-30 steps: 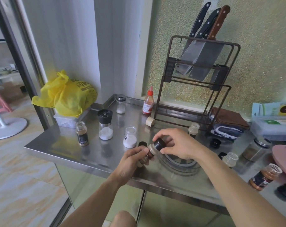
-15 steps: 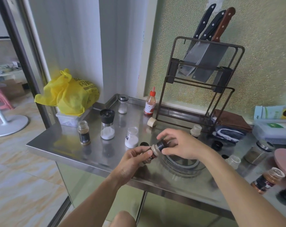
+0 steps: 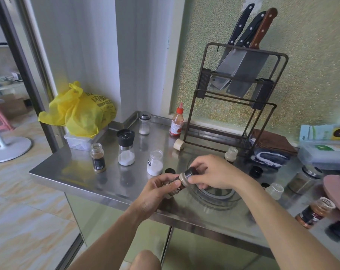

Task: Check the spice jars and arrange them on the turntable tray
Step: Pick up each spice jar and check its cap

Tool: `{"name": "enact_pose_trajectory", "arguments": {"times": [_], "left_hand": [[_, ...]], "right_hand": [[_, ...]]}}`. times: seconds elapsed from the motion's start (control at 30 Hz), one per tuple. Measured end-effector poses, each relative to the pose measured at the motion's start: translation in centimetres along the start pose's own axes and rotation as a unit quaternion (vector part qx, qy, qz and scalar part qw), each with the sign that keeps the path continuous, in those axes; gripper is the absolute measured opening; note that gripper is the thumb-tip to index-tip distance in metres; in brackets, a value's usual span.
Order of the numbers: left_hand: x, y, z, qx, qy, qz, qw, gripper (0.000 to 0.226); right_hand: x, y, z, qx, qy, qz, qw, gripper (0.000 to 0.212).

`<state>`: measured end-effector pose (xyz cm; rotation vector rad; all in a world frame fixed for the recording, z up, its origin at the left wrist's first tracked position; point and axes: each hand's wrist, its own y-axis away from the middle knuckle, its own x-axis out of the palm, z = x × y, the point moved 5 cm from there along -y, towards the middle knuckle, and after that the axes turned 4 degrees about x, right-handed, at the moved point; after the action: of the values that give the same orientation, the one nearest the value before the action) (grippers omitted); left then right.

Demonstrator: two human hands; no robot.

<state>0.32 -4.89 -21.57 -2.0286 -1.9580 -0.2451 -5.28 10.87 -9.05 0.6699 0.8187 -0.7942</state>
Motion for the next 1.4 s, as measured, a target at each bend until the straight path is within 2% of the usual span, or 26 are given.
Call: {"name": "enact_pose_trajectory", "arguments": {"times": [0.1, 0.23, 0.3, 0.43, 0.53, 0.63, 0.77, 0.83, 0.97, 1.03, 1.17, 1.27, 1.33, 1.4], "left_hand": [[0.1, 0.1, 0.0, -0.004, 0.002, 0.001, 1.000, 0.033], [0.5, 0.4, -0.3, -0.001, 0.022, 0.012, 1.000, 0.019], [0.5, 0.4, -0.4, 0.002, 0.023, 0.011, 1.000, 0.021], [0.5, 0.4, -0.3, -0.001, 0.032, 0.012, 0.999, 0.027], [0.5, 0.4, -0.3, -0.002, 0.032, 0.010, 0.999, 0.027], [0.5, 0.5, -0.4, -0.002, 0.024, 0.012, 1.000, 0.032], [0.7, 0.6, -0.6, -0.002, 0.017, 0.009, 1.000, 0.029], [0.7, 0.6, -0.7, -0.003, 0.018, 0.010, 1.000, 0.029], [0.8, 0.8, -0.8, -0.010, 0.012, 0.009, 1.000, 0.029], [0.9, 0.8, -0.9, -0.008, 0.018, 0.010, 1.000, 0.028], [1.0, 0.9, -1.0, -0.005, 0.021, 0.006, 1.000, 0.027], [1.1, 1.0, -1.2, 0.001, 0.013, 0.015, 1.000, 0.025], [1.1, 1.0, -1.3, 0.005, 0.012, 0.015, 1.000, 0.025], [1.3, 1.0, -1.4, 0.012, 0.021, 0.012, 1.000, 0.025]], "right_hand": [[-0.2, 0.3, 0.1, 0.014, 0.023, -0.016, 0.999, 0.042], [0.1, 0.3, -0.1, 0.011, -0.019, -0.002, 1.000, 0.027], [0.1, 0.5, 0.1, 0.015, 0.006, -0.023, 1.000, 0.039], [0.1, 0.4, 0.1, 0.005, -0.021, -0.020, 1.000, 0.030], [0.0, 0.6, 0.3, 0.009, 0.005, -0.026, 1.000, 0.045], [0.1, 0.6, 0.2, 0.006, -0.004, -0.022, 1.000, 0.031], [0.0, 0.8, 0.7, -0.012, 0.018, -0.029, 0.999, 0.041], [0.2, 0.8, 0.5, 0.000, 0.018, -0.034, 0.999, 0.026], [0.4, 1.0, 0.6, -0.003, 0.037, -0.038, 0.999, 0.043], [0.4, 0.9, 0.4, 0.003, 0.034, -0.045, 0.998, 0.032], [0.4, 1.0, 0.6, -0.006, 0.022, -0.059, 0.998, 0.044], [0.3, 1.0, 0.7, 0.001, 0.037, -0.100, 0.994, 0.031], [0.3, 1.1, 0.9, 0.007, 0.054, -0.112, 0.992, 0.040], [0.8, 1.2, 1.0, -0.012, 0.032, -0.086, 0.996, 0.047]]}}
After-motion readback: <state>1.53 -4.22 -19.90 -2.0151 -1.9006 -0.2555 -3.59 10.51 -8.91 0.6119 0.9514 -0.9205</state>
